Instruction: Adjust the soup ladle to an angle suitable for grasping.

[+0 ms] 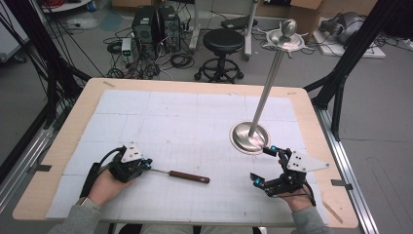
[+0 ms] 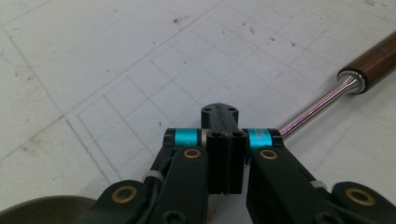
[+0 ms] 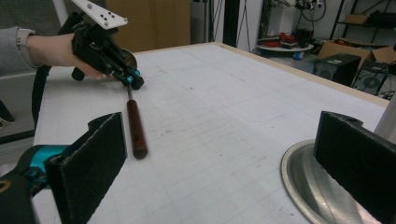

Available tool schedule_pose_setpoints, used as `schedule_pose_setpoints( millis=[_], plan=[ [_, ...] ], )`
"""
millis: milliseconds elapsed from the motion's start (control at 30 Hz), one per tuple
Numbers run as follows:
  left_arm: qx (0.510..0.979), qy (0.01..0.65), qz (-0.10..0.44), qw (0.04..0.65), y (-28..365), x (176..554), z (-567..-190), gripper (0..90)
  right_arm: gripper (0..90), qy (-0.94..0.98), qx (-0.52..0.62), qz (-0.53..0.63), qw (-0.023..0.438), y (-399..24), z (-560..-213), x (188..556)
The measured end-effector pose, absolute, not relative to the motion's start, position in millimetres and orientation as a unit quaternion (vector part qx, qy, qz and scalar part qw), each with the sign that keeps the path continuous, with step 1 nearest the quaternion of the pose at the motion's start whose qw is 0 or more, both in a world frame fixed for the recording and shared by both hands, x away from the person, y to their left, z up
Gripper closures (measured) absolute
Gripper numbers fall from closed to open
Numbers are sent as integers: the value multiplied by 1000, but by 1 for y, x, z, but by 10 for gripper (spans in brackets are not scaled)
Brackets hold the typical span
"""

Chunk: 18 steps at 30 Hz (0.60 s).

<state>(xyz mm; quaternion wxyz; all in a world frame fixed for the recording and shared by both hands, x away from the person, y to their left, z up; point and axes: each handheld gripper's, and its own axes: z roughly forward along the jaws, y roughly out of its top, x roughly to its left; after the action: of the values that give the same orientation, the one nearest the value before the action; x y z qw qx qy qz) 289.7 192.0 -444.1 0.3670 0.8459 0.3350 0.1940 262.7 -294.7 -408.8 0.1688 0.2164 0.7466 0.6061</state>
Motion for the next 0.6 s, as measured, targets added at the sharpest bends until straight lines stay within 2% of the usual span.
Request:
schedule_pose_setpoints(
  millis=[600],
  plan=[
    [835,367,212,351,195,251,-443,897,15,744,213,610,170,-294,-408,262]
  ],
)
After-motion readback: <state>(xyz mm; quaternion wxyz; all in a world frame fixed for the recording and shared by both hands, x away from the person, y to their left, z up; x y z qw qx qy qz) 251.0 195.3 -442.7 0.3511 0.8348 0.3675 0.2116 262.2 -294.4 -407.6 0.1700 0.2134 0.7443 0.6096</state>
